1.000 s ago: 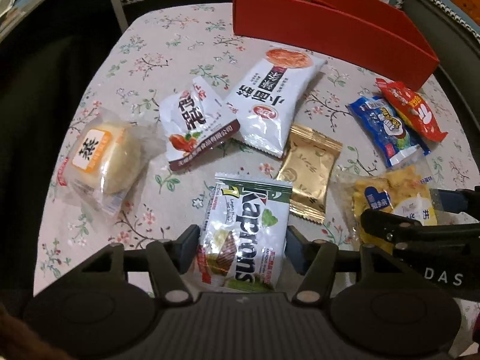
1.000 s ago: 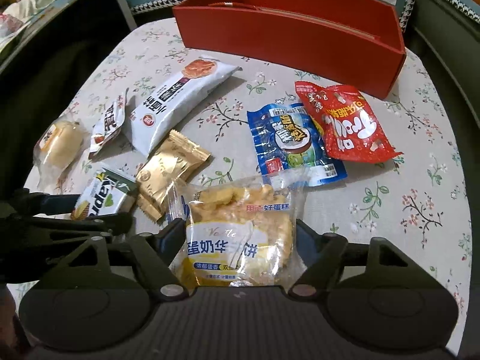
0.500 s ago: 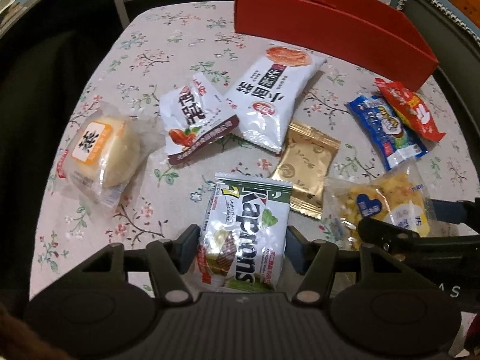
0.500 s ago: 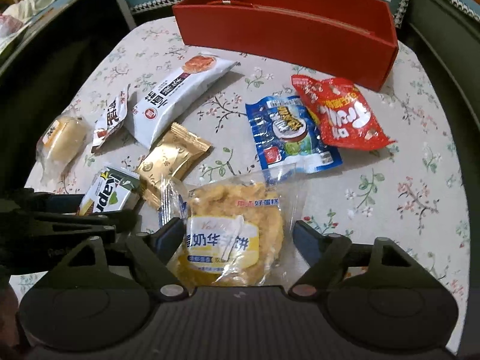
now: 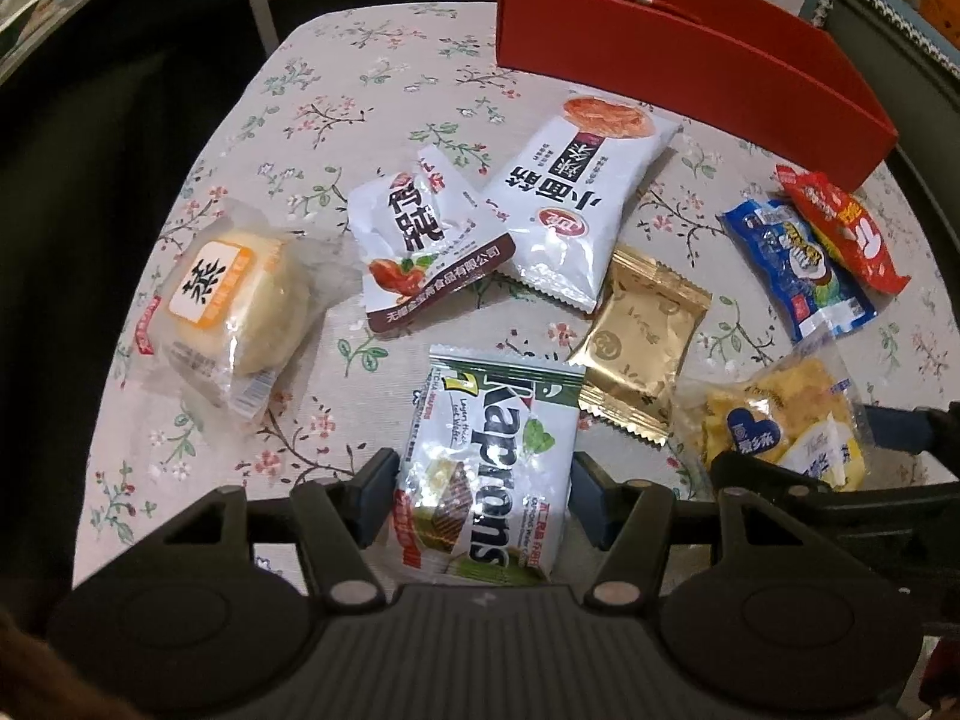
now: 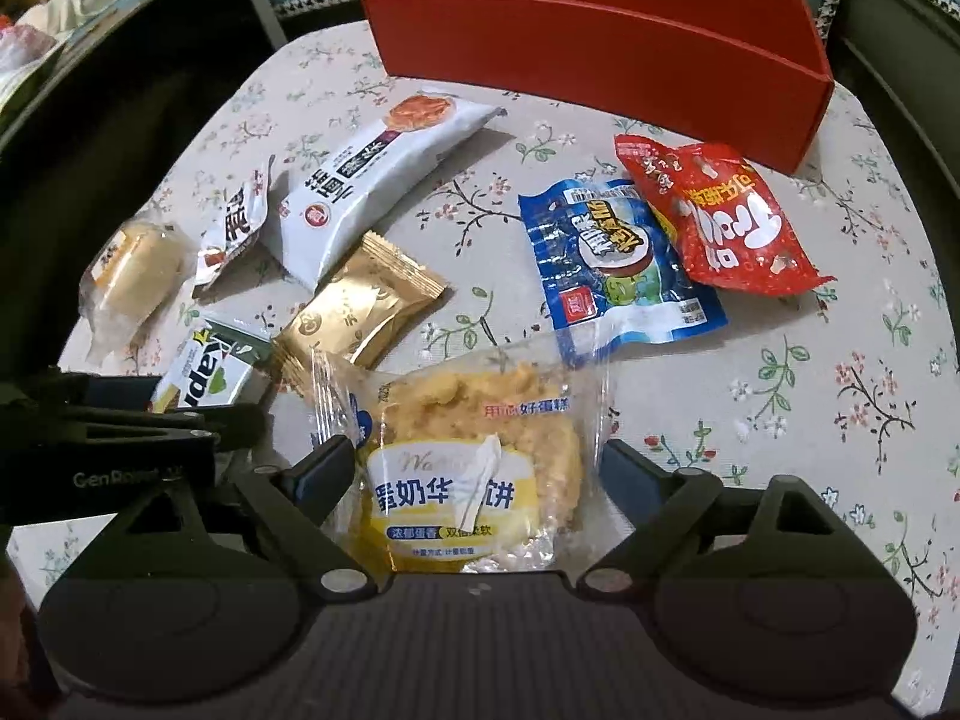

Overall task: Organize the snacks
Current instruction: 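Position the left tool over the Kaprons pack while the right tool approaches the clear waffle bag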

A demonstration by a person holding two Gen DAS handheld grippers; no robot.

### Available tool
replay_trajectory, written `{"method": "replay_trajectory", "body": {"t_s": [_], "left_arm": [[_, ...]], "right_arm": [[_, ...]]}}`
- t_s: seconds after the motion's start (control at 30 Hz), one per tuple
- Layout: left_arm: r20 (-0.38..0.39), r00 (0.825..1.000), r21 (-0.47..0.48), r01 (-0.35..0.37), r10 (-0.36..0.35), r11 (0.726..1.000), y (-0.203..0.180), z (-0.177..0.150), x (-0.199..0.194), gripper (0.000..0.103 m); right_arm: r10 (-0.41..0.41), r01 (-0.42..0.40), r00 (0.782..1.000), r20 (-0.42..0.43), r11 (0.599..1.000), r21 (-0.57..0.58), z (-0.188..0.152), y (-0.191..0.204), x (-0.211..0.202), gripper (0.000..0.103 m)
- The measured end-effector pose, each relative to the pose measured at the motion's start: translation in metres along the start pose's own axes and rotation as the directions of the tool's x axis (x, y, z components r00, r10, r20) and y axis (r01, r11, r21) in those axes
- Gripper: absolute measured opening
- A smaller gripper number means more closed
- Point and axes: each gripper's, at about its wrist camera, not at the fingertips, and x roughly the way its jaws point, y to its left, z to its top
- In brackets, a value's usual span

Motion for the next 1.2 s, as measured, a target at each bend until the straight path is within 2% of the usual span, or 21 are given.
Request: {"method": "replay_trajectory", "body": {"t_s": [0.1, 0.23, 0.37, 0.57, 0.6, 0.77, 0.9, 0.97, 1.13, 1.2], "left_arm": [[-0.003, 1.000, 0.007, 0.006, -0.006, 1.000, -0.001, -0.001, -0.001, 0.088], [-0.008, 1.000, 0.008, 0.019, -0.019, 1.000, -0.002, -0.002, -0.003, 0.088], [-0.012, 0.999, 0.005, 0.046, -0.046, 0.999, -0.003, -0.002, -0.007, 0.088], [-0.012, 0.999, 0.015, 0.045, -0.045, 0.999, -0.006, -0.004, -0.007, 0.088], [-0.013, 0.999, 0.016, 0.042, -0.041, 0.999, -0.006, -0.005, -0.007, 0.088], [-0.008, 0.999, -0.007, 0.047, -0.047, 0.999, -0.003, -0.003, -0.008, 0.088], [-0.017, 1.000, -0.018, 0.026, -0.026, 0.999, 0.002, -0.002, -0.004, 0.088], [-0.017, 1.000, -0.021, 0.015, -0.016, 1.000, 0.004, -0.003, -0.003, 0.088], [-0.015, 1.000, -0.035, 0.004, -0.004, 0.999, 0.009, -0.002, -0.002, 0.087], [-0.017, 1.000, -0.031, 0.012, -0.012, 0.999, 0.008, -0.002, -0.002, 0.088]], "right_arm": [[-0.019, 0.019, 1.000, 0.009, 1.000, -0.008, -0.002, 0.002, -0.004, 0.083], [-0.017, 0.017, 1.000, 0.011, 1.000, -0.008, -0.004, 0.000, -0.011, 0.080], [0.019, -0.019, 1.000, 0.021, 1.000, 0.015, -0.003, -0.002, -0.023, 0.072], [0.008, -0.008, 1.000, 0.025, 1.000, 0.012, -0.005, -0.005, -0.022, 0.071], [0.006, -0.007, 1.000, 0.025, 1.000, 0.015, -0.004, -0.006, -0.021, 0.072], [-0.016, 0.016, 1.000, 0.015, 1.000, 0.012, -0.005, -0.002, -0.017, 0.089], [-0.030, 0.030, 1.000, 0.008, 1.000, -0.007, -0.005, 0.003, -0.009, 0.091], [-0.022, 0.023, 1.000, -0.009, 1.000, 0.015, -0.005, 0.000, -0.002, 0.096], [-0.045, 0.046, 0.999, 0.013, 0.999, -0.006, -0.006, 0.004, 0.003, 0.101], [-0.050, 0.050, 0.999, 0.019, 0.999, -0.015, -0.008, 0.006, 0.001, 0.099]]}}
